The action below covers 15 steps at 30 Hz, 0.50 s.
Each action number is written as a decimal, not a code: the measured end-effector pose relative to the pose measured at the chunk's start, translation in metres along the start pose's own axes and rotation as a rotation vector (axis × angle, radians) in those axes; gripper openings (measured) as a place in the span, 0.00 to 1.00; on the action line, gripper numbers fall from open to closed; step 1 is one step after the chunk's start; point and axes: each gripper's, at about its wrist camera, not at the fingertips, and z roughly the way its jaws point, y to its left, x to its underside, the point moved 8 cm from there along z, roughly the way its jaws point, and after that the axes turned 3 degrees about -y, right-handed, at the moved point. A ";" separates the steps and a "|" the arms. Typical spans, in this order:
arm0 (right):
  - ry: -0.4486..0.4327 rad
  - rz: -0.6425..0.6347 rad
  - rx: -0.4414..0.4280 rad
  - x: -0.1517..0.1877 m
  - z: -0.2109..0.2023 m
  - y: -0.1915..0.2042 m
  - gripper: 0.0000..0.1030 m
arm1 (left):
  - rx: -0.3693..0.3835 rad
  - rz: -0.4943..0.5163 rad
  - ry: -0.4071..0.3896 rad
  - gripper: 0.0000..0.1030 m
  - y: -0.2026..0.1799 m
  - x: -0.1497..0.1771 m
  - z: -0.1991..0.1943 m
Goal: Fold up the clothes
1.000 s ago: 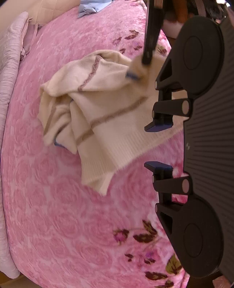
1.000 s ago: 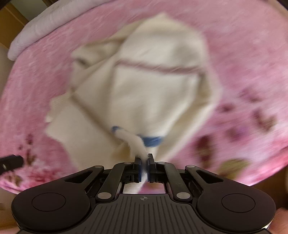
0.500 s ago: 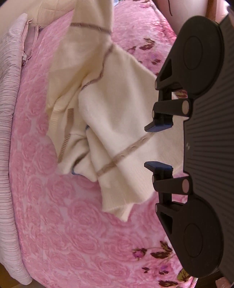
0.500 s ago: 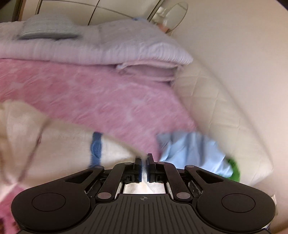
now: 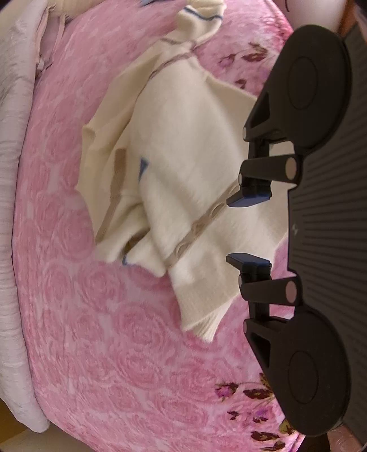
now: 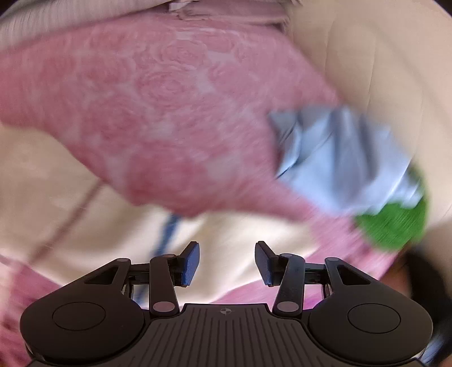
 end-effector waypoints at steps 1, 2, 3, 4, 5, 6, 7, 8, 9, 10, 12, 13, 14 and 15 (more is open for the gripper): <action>0.016 0.076 -0.063 0.004 0.001 0.005 0.48 | 0.001 -0.003 -0.004 0.31 0.004 -0.004 0.004; 0.032 0.152 -0.125 0.009 0.002 0.010 0.48 | 0.000 -0.007 -0.007 0.31 0.007 -0.008 0.009; 0.054 0.227 -0.183 0.013 0.004 0.016 0.48 | 0.003 -0.012 -0.009 0.31 0.011 -0.012 0.015; 0.081 0.299 -0.232 0.018 0.007 0.023 0.49 | 0.008 -0.018 -0.012 0.31 0.014 -0.016 0.021; 0.106 0.364 -0.269 0.023 0.009 0.030 0.49 | 0.018 -0.027 -0.015 0.31 0.018 -0.020 0.027; 0.126 0.422 -0.296 0.029 0.011 0.035 0.49 | 0.031 -0.037 -0.018 0.31 0.021 -0.024 0.034; 0.143 0.476 -0.315 0.035 0.015 0.038 0.49 | 0.048 -0.050 -0.019 0.32 0.023 -0.027 0.041; 0.155 0.522 -0.324 0.040 0.018 0.041 0.49 | 0.065 -0.063 -0.017 0.32 0.025 -0.031 0.049; 0.162 0.561 -0.325 0.044 0.021 0.042 0.49 | 0.081 -0.075 -0.014 0.32 0.027 -0.034 0.056; 0.166 0.597 -0.321 0.048 0.023 0.042 0.49 | 0.095 -0.087 -0.012 0.32 0.028 -0.038 0.063; 0.166 0.647 -0.313 0.053 0.029 0.041 0.49 | 0.133 -0.102 -0.021 0.32 0.031 -0.051 0.076; 0.163 0.663 -0.311 0.054 0.032 0.041 0.49 | 0.153 -0.101 -0.034 0.32 0.032 -0.057 0.080; 0.161 0.670 -0.303 0.055 0.035 0.041 0.49 | 0.168 -0.098 -0.044 0.35 0.033 -0.063 0.085; 0.162 0.671 -0.292 0.057 0.038 0.043 0.49 | 0.173 -0.092 -0.050 0.40 0.034 -0.069 0.091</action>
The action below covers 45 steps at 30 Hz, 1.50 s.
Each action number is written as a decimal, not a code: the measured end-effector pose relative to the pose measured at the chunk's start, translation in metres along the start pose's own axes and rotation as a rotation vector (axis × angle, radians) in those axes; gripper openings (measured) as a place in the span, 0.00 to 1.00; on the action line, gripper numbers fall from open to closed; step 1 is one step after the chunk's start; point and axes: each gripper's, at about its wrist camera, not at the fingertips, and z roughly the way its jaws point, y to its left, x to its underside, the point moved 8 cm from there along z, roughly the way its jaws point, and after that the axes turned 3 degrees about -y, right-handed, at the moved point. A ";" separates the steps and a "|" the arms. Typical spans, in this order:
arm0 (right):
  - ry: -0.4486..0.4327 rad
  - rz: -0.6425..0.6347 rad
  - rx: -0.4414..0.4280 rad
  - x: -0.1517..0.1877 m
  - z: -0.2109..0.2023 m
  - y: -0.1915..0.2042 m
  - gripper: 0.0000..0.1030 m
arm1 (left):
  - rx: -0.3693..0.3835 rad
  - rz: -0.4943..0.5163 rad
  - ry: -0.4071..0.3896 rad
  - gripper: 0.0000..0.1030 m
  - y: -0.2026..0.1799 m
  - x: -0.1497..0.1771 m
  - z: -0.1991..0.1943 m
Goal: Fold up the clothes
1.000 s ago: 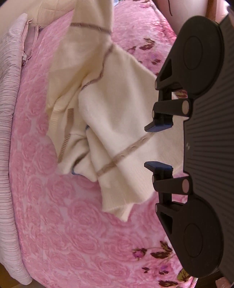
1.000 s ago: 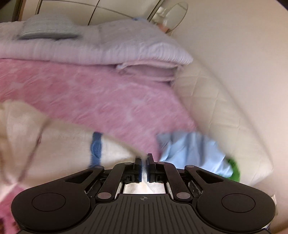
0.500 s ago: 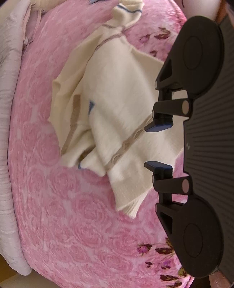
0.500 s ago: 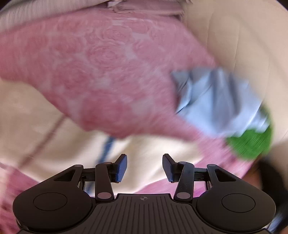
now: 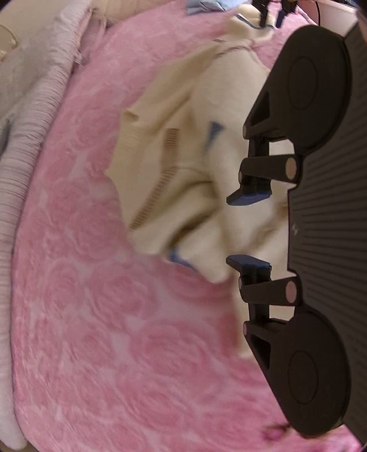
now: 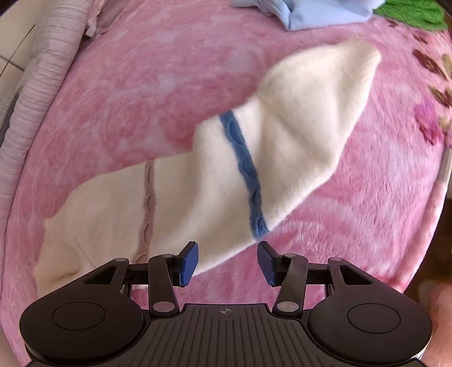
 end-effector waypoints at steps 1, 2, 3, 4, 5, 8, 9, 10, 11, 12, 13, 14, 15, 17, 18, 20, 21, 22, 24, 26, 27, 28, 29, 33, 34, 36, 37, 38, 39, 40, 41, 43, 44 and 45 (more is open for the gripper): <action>-0.003 -0.002 0.010 0.002 0.003 0.000 0.49 | -0.004 0.003 0.000 0.41 0.003 -0.005 0.008; -0.006 -0.006 0.018 0.005 0.005 0.000 0.49 | -0.017 -0.002 0.006 0.41 0.008 -0.009 0.017; -0.010 -0.012 0.022 0.009 0.008 0.000 0.49 | -0.025 -0.020 0.017 0.41 0.012 -0.013 0.025; -0.014 -0.017 0.026 0.012 0.010 0.000 0.49 | -0.026 -0.045 0.030 0.41 0.017 -0.015 0.034; -0.016 -0.023 0.031 0.017 0.012 -0.001 0.49 | -0.010 -0.079 0.041 0.41 0.021 -0.018 0.043; -0.020 -0.037 0.042 0.028 0.015 0.000 0.49 | 0.077 -0.186 0.061 0.17 0.030 -0.017 0.059; -0.018 -0.041 0.046 0.031 0.015 0.001 0.49 | 0.104 -0.213 0.063 0.13 0.032 -0.017 0.063; -0.017 -0.045 0.050 0.033 0.016 0.001 0.49 | 0.120 -0.225 0.056 0.10 0.034 -0.017 0.062; -0.017 -0.051 0.054 0.035 0.017 0.001 0.49 | 0.124 -0.225 0.033 0.09 0.037 -0.018 0.056; -0.019 -0.057 0.058 0.036 0.019 0.002 0.49 | 0.123 -0.229 -0.004 0.07 0.040 -0.021 0.046; -0.021 -0.064 0.063 0.037 0.019 0.004 0.49 | 0.117 -0.231 -0.056 0.07 0.045 -0.028 0.032; -0.025 -0.070 0.067 0.036 0.018 0.005 0.49 | 0.106 -0.225 -0.129 0.07 0.053 -0.038 0.012; -0.030 -0.075 0.067 0.035 0.017 0.008 0.49 | 0.087 -0.210 -0.206 0.07 0.060 -0.051 -0.010; -0.043 -0.083 0.051 0.033 0.014 0.013 0.49 | 0.043 -0.173 -0.357 0.07 0.075 -0.076 -0.055; -0.052 -0.087 0.040 0.033 0.012 0.016 0.49 | 0.025 -0.149 -0.428 0.07 0.082 -0.088 -0.077; -0.067 -0.092 0.015 0.031 0.010 0.025 0.49 | -0.043 -0.061 -0.539 0.08 0.092 -0.107 -0.110; -0.070 -0.096 0.003 0.030 0.009 0.030 0.49 | -0.082 -0.011 -0.576 0.10 0.096 -0.114 -0.120; -0.070 -0.104 -0.009 0.031 0.010 0.035 0.49 | -0.124 0.025 -0.584 0.11 0.102 -0.118 -0.123; -0.060 -0.131 -0.031 0.037 0.013 0.045 0.49 | -0.199 0.027 -0.538 0.14 0.125 -0.117 -0.110; -0.037 -0.167 -0.053 0.047 0.019 0.056 0.49 | -0.282 -0.046 -0.464 0.14 0.155 -0.101 -0.089; -0.025 -0.185 -0.060 0.053 0.021 0.058 0.49 | -0.319 -0.090 -0.430 0.14 0.169 -0.087 -0.083; -0.014 -0.202 -0.062 0.060 0.022 0.058 0.49 | -0.343 -0.142 -0.396 0.14 0.181 -0.070 -0.078; -0.004 -0.218 -0.061 0.067 0.023 0.056 0.49 | -0.336 -0.194 -0.368 0.15 0.187 -0.052 -0.075; 0.026 -0.225 -0.026 0.085 0.023 0.033 0.49 | -0.188 -0.321 -0.235 0.16 0.178 0.021 -0.062; 0.027 -0.210 -0.029 0.087 0.022 0.027 0.49 | -0.156 -0.331 -0.198 0.18 0.168 0.037 -0.057; 0.030 -0.174 -0.061 0.090 0.017 0.021 0.49 | -0.098 -0.362 -0.151 0.25 0.151 0.061 -0.050; 0.033 -0.156 -0.078 0.093 0.013 0.019 0.49 | -0.074 -0.393 -0.145 0.26 0.146 0.068 -0.048; 0.042 -0.141 -0.099 0.096 0.011 0.018 0.49 | -0.049 -0.430 -0.144 0.28 0.142 0.074 -0.046; 0.058 -0.131 -0.129 0.101 0.009 0.021 0.49 | -0.024 -0.467 -0.143 0.29 0.138 0.081 -0.044; 0.078 -0.125 -0.165 0.108 0.007 0.025 0.49 | -0.006 -0.505 -0.143 0.30 0.137 0.085 -0.042; 0.100 -0.123 -0.200 0.116 0.004 0.029 0.49 | 0.003 -0.542 -0.143 0.30 0.138 0.087 -0.039; 0.160 -0.134 -0.259 0.140 0.003 0.041 0.49 | -0.002 -0.593 -0.140 0.30 0.139 0.089 -0.032; 0.199 -0.143 -0.287 0.153 0.005 0.048 0.49 | -0.009 -0.611 -0.139 0.31 0.141 0.089 -0.028; 0.241 -0.153 -0.315 0.168 0.007 0.055 0.49 | -0.014 -0.631 -0.133 0.31 0.144 0.086 -0.023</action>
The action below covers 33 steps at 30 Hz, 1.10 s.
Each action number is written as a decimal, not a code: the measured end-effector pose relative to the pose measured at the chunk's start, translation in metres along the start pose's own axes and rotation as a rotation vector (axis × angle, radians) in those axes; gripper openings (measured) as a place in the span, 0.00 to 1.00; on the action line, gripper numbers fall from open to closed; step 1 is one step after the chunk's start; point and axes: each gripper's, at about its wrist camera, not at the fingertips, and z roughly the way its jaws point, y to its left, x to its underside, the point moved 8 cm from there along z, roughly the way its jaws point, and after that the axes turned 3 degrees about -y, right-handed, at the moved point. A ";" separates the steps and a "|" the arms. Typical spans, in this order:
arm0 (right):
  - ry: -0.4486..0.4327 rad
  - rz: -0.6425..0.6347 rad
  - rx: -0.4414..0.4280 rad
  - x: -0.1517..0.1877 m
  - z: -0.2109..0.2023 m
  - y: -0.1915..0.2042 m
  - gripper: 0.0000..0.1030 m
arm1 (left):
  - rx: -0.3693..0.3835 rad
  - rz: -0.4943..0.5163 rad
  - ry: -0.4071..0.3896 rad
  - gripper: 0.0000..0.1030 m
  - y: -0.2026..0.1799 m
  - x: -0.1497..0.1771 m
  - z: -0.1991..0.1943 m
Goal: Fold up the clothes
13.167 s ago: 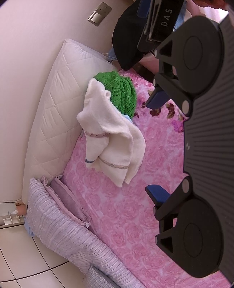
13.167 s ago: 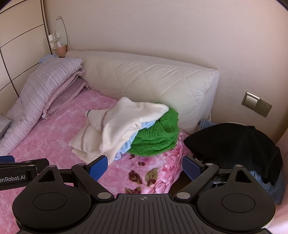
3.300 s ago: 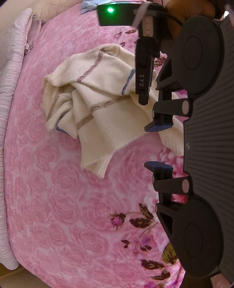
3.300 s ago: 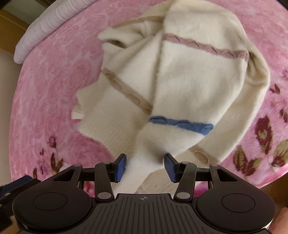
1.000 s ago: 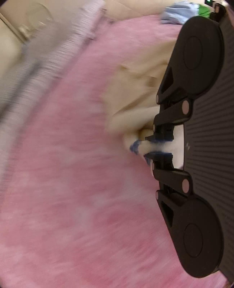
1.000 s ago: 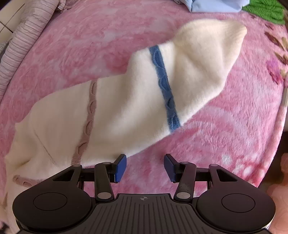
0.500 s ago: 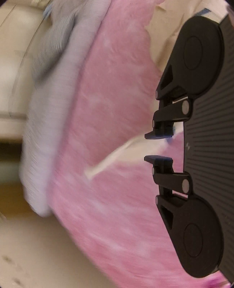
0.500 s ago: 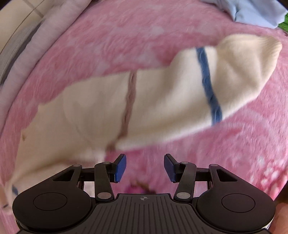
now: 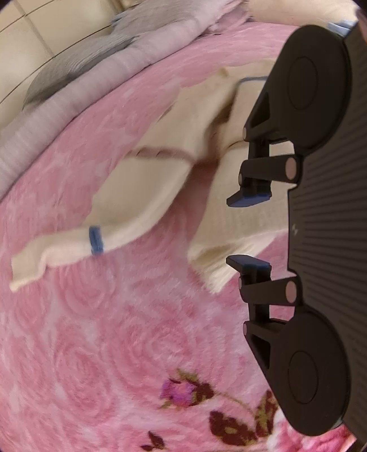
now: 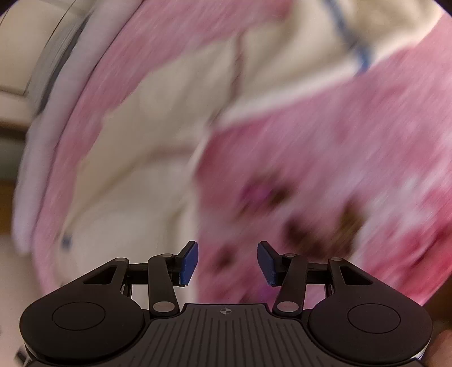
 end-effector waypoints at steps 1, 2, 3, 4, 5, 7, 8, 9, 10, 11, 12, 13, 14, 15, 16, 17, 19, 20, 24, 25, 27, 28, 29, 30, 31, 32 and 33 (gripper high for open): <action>0.045 -0.006 -0.024 0.015 0.009 0.007 0.49 | -0.006 -0.021 0.006 0.31 0.001 -0.004 0.006; 0.090 -0.012 -0.042 0.030 0.019 0.014 0.49 | -0.001 -0.037 0.012 0.31 0.001 -0.006 0.011; 0.126 -0.016 -0.052 0.044 0.028 0.019 0.49 | 0.013 -0.049 0.019 0.29 0.001 -0.007 0.016; 0.149 -0.022 -0.059 0.055 0.036 0.024 0.49 | 0.026 -0.062 0.025 0.28 0.000 -0.008 0.021; 0.168 -0.030 -0.071 0.066 0.043 0.028 0.49 | 0.028 -0.051 0.032 0.19 -0.002 -0.007 0.024; 0.183 -0.092 -0.068 0.080 0.052 0.037 0.30 | 0.016 0.014 0.041 0.03 -0.007 -0.001 0.026; 0.192 -0.128 -0.060 0.082 0.050 0.039 0.08 | 0.013 0.054 0.043 0.02 -0.010 0.003 0.022; 0.208 -0.162 -0.050 0.083 0.044 0.039 0.08 | 0.013 0.089 0.046 0.02 -0.012 0.008 0.015; 0.224 -0.196 -0.040 0.083 0.038 0.038 0.08 | 0.021 0.118 0.056 0.02 -0.013 0.014 0.006; 0.240 -0.230 -0.030 0.084 0.031 0.038 0.08 | 0.032 0.147 0.073 0.01 -0.013 0.020 -0.006; 0.252 -0.267 -0.014 0.081 0.021 0.035 0.08 | 0.051 0.168 0.094 0.01 -0.013 0.029 -0.020; 0.263 -0.303 0.010 0.075 0.008 0.028 0.08 | 0.079 0.181 0.134 0.01 -0.013 0.042 -0.034; 0.277 -0.332 0.035 0.069 -0.005 0.020 0.08 | 0.108 0.192 0.185 0.01 -0.013 0.057 -0.047; 0.291 -0.355 0.064 0.063 -0.019 0.011 0.08 | 0.138 0.202 0.236 0.01 -0.012 0.073 -0.061; 0.306 -0.372 0.103 0.056 -0.031 -0.001 0.08 | 0.163 0.219 0.293 0.01 -0.012 0.092 -0.073; 0.320 -0.395 0.144 0.051 -0.042 -0.014 0.08 | 0.169 0.236 0.359 0.02 -0.009 0.115 -0.082; 0.344 -0.428 0.234 0.041 -0.054 -0.039 0.08 | 0.152 0.262 0.495 0.03 -0.001 0.165 -0.094; 0.348 -0.426 0.282 0.036 -0.054 -0.050 0.10 | 0.128 0.276 0.565 0.04 0.004 0.190 -0.097; 0.347 -0.472 0.462 0.022 -0.048 -0.074 0.43 | 0.031 0.389 0.677 0.06 0.009 0.241 -0.094; 0.322 -0.505 0.476 0.018 -0.048 -0.072 0.44 | 0.037 0.415 0.670 0.06 0.004 0.241 -0.094; 0.264 -0.527 0.482 0.006 -0.049 -0.067 0.44 | 0.083 0.442 0.615 0.07 -0.013 0.228 -0.091; 0.223 -0.522 0.483 -0.003 -0.051 -0.065 0.44 | 0.097 0.453 0.578 0.09 -0.020 0.218 -0.090; 0.181 -0.514 0.479 -0.013 -0.053 -0.062 0.44 | 0.102 0.472 0.531 0.11 -0.028 0.204 -0.086; 0.136 -0.503 0.470 -0.024 -0.056 -0.059 0.44 | 0.103 0.494 0.480 0.13 -0.037 0.189 -0.080; 0.090 -0.494 0.461 -0.037 -0.058 -0.055 0.44 | 0.104 0.515 0.432 0.14 -0.045 0.175 -0.076; 0.041 -0.486 0.452 -0.051 -0.061 -0.050 0.44 | 0.105 0.537 0.385 0.14 -0.054 0.160 -0.071; -0.005 -0.481 0.441 -0.065 -0.064 -0.044 0.44 | 0.106 0.559 0.342 0.14 -0.064 0.144 -0.066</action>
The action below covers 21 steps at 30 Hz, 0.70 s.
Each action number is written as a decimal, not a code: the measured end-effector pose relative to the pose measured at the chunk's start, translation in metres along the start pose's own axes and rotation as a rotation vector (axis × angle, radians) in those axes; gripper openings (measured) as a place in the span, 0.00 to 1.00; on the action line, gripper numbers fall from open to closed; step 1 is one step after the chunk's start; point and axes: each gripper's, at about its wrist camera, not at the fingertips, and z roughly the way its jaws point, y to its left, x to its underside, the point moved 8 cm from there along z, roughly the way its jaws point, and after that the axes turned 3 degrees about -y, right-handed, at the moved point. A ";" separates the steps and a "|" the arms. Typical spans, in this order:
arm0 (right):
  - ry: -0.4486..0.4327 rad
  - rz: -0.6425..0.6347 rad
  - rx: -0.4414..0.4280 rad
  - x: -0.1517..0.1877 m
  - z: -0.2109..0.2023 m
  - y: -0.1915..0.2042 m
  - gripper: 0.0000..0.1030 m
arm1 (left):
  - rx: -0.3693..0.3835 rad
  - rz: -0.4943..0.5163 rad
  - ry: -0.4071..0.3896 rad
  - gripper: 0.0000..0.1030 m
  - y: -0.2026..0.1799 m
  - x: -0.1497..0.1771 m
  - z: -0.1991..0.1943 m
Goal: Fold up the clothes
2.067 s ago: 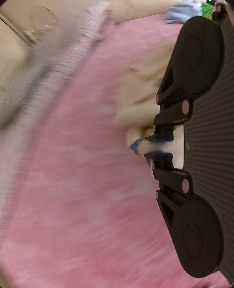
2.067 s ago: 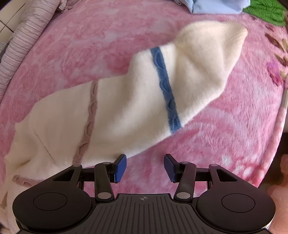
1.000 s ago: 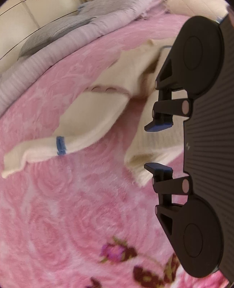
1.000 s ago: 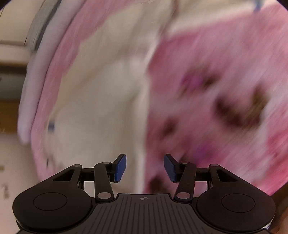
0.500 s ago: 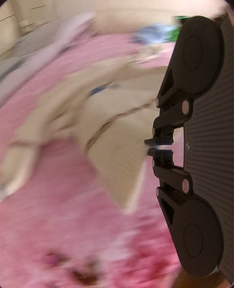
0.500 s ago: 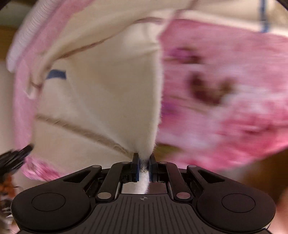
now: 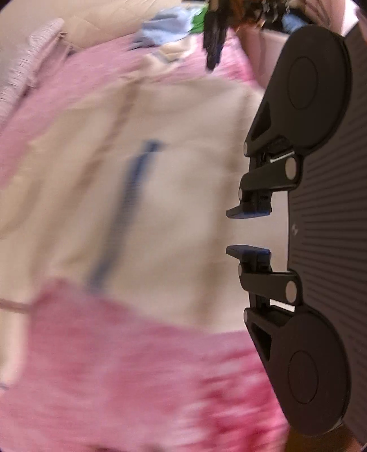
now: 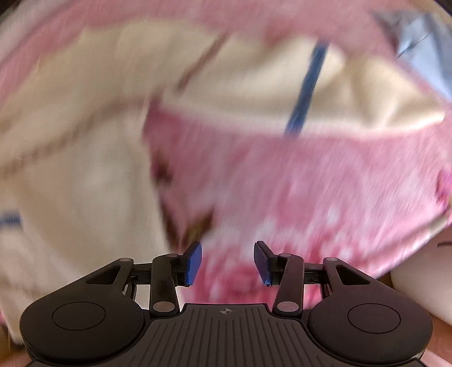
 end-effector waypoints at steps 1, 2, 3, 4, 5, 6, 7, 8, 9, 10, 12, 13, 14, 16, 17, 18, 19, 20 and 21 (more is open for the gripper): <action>-0.044 0.007 -0.007 -0.018 -0.003 -0.001 0.44 | -0.009 0.027 -0.031 0.14 -0.002 -0.019 0.002; -0.085 0.006 -0.018 -0.037 -0.005 0.001 0.44 | -0.015 0.059 -0.059 0.15 -0.004 -0.038 0.005; -0.122 -0.001 -0.030 -0.058 -0.006 0.004 0.44 | -0.021 0.094 -0.087 0.17 -0.006 -0.059 0.010; -0.153 -0.014 -0.040 -0.077 -0.006 0.007 0.44 | -0.030 0.135 -0.114 0.18 -0.008 -0.082 0.015; -0.178 -0.034 -0.048 -0.095 -0.005 0.010 0.44 | -0.047 0.180 -0.142 0.21 -0.012 -0.103 0.020; -0.200 -0.056 -0.056 -0.110 -0.004 0.013 0.44 | -0.067 0.227 -0.168 0.22 -0.017 -0.123 0.028; -0.218 -0.081 -0.064 -0.123 -0.003 0.016 0.44 | -0.083 0.273 -0.192 0.22 -0.022 -0.143 0.035; -0.235 -0.105 -0.071 -0.134 0.000 0.021 0.44 | -0.095 0.311 -0.211 0.22 -0.026 -0.161 0.042; -0.249 -0.129 -0.079 -0.145 0.005 0.029 0.44 | -0.105 0.345 -0.228 0.23 -0.028 -0.178 0.048; -0.259 -0.152 -0.086 -0.155 0.011 0.037 0.44 | -0.116 0.378 -0.245 0.23 -0.031 -0.195 0.054; -0.266 -0.188 -0.097 -0.168 0.024 0.053 0.44 | -0.132 0.438 -0.274 0.27 -0.034 -0.228 0.066; -0.270 -0.203 -0.108 -0.176 0.031 0.061 0.44 | -0.138 0.461 -0.278 0.28 -0.034 -0.242 0.073; -0.275 -0.217 -0.120 -0.184 0.038 0.068 0.44 | -0.149 0.487 -0.277 0.29 -0.033 -0.254 0.081; -0.289 -0.244 -0.143 -0.202 0.052 0.081 0.44 | -0.177 0.538 -0.268 0.30 -0.029 -0.275 0.098; -0.301 -0.258 -0.153 -0.211 0.060 0.087 0.44 | -0.198 0.564 -0.263 0.30 -0.025 -0.287 0.107; -0.314 -0.271 -0.161 -0.219 0.068 0.091 0.44 | -0.214 0.586 -0.257 0.31 -0.020 -0.297 0.114; -0.322 -0.281 -0.167 -0.228 0.076 0.096 0.44 | -0.226 0.602 -0.250 0.32 -0.015 -0.306 0.122; -0.326 -0.289 -0.172 -0.237 0.085 0.101 0.44 | -0.236 0.612 -0.240 0.34 -0.009 -0.312 0.131; -0.328 -0.293 -0.179 -0.245 0.093 0.105 0.44 | -0.240 0.613 -0.224 0.36 -0.003 -0.316 0.138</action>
